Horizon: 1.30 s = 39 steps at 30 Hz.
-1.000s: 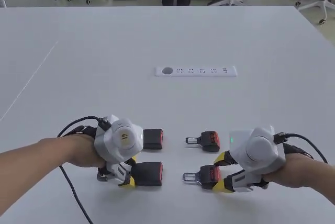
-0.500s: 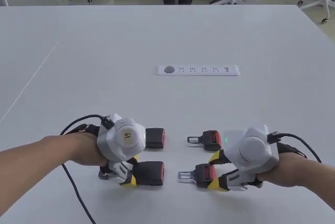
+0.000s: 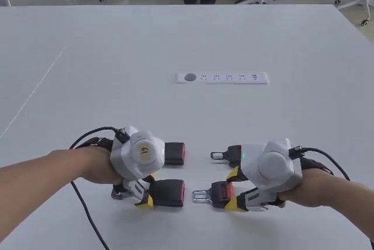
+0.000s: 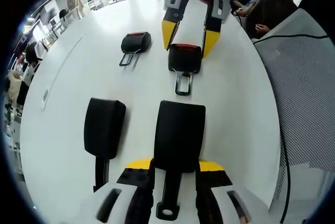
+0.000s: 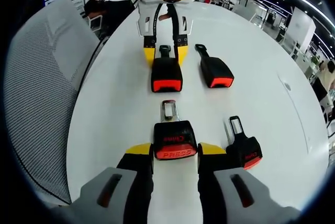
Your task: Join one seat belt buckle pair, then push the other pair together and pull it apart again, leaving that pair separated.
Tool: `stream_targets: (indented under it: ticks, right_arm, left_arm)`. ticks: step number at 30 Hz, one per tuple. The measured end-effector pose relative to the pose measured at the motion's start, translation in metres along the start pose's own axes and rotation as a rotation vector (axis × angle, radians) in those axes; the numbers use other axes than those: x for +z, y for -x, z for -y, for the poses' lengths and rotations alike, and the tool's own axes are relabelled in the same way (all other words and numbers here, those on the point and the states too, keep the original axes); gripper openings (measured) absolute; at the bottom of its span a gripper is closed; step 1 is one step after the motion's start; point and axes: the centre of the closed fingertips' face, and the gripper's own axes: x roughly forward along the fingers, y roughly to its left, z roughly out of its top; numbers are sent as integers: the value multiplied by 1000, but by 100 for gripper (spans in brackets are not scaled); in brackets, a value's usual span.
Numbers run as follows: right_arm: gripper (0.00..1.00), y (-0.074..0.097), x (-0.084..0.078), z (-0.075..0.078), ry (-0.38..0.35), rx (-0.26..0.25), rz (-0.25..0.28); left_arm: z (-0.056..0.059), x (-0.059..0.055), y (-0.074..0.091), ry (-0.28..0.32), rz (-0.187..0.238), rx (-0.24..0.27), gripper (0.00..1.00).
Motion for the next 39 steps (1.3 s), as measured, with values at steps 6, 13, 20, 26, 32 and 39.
stream_targets:
  ticks: [6, 13, 20, 26, 32, 39]
  right_arm:
    - [30, -3, 2, 0, 4, -1, -1]
    - [30, -5, 6, 0, 6, -3, -2]
    - [30, -8, 10, -1, 11, 2, -1]
    - [30, -11, 13, -2, 9, 3, -3]
    - [30, -13, 14, -2, 14, 4, -5]
    - [30, -15, 17, -2, 12, 3, 0]
  left_arm:
    - [0, 0, 0, -2, -1, 0, 31]
    - [0, 0, 0, -6, -6, -2, 31]
    - [-1, 0, -1, -5, -10, -3, 31]
    - [-1, 0, 0, 2, -6, -2, 31]
    - [-1, 0, 0, 0, -7, -4, 31]
    - [-1, 0, 0, 1, -5, -5, 31]
